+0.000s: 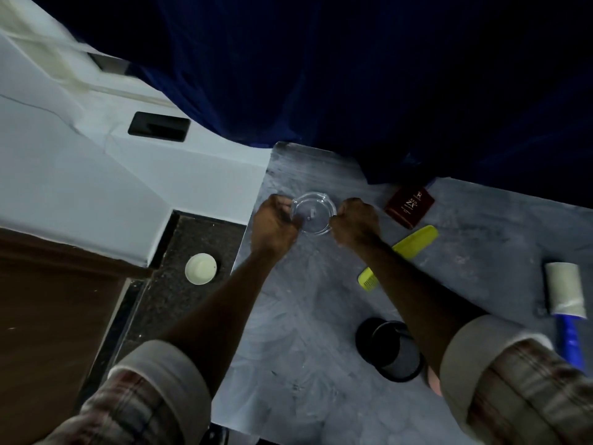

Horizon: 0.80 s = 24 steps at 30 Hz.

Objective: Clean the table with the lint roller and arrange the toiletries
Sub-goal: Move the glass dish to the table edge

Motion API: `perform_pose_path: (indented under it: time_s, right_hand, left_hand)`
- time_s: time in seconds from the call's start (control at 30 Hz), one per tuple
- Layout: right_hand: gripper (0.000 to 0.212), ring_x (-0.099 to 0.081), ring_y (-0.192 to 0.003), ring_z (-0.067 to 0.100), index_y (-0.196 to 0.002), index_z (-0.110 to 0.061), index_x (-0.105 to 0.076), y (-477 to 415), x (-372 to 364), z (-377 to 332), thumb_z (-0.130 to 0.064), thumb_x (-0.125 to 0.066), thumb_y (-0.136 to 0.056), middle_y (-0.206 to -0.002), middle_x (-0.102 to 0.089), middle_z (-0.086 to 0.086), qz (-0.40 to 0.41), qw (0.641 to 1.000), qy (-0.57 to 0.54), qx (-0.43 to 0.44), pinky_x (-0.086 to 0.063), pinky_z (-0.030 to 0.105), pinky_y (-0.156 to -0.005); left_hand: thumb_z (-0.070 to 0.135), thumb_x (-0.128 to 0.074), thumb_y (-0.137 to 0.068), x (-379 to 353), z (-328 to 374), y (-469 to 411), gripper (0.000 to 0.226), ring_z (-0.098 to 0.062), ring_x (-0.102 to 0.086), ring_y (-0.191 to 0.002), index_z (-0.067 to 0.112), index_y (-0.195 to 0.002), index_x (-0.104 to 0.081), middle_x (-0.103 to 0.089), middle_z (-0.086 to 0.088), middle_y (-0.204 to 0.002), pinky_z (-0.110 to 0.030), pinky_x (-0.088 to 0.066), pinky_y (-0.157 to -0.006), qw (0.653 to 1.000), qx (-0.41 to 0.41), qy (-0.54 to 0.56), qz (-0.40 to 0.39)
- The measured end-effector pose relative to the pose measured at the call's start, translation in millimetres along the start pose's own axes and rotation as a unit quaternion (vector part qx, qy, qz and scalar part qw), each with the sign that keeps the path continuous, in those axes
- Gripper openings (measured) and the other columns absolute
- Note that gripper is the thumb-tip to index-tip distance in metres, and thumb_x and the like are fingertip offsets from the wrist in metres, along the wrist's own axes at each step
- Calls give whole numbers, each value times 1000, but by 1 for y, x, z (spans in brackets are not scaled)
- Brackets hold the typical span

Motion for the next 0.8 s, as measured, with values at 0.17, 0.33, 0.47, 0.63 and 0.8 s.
perform_pose_path:
  time_s: [0.17,0.33,0.47,0.63,0.8]
  right_hand:
    - [37,-72,-105,31,-106,-7,-73,-8,-4,-6,-24,-67,-74,-107,-76,16,2,1000,-12,-21,-58,34,-83]
    - [29,-76,-89,27,-100,-11,-73,-23,-4,-7,-28,-65,-78,-98,-78,11,0,998,-51,-33,-64,39,-82]
    - [27,-77,-92,31,-102,-9,-73,-34,1,-8,-27,-68,-83,-101,-77,14,6,998,-57,-35,-65,43,-83]
    - [23,-77,-90,30,-101,-7,-73,-39,3,-10,-23,-69,-85,-99,-78,15,19,998,-54,-25,-64,44,-83]
    - [21,-77,-90,30,-95,-6,-75,-40,5,-15,-24,-70,-85,-94,-79,14,20,999,-45,-6,-64,45,-82]
  left_hand:
    - [-4,-86,-82,6,-7,-11,30,-28,-73,-79,4,-107,-72,-78,-20,-99,-54,-64,-75,999,33,-39,18]
    - [-4,-84,-83,3,-9,-27,29,-26,-66,-74,14,-101,-70,-73,-17,-90,-57,-62,-70,999,44,-9,6]
    - [-1,-80,-86,-3,-7,-39,30,-31,-64,-71,24,-92,-66,-66,-8,-88,-53,-58,-64,998,55,17,-19]
    - [-7,-76,-85,-5,-9,-44,35,-30,-67,-75,26,-91,-66,-66,0,-89,-63,-63,-65,998,64,10,-16]
    - [-8,-75,-88,-6,-8,-44,30,-29,-67,-77,19,-101,-68,-70,-13,-94,-53,-60,-67,998,65,17,-5]
Point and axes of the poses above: each hand's wrist, its own y-axis away from the middle knuckle, its own x-axis out of the back of the hand, z = x × y, the point moved 5 cm from there along -y, towards the middle knuckle
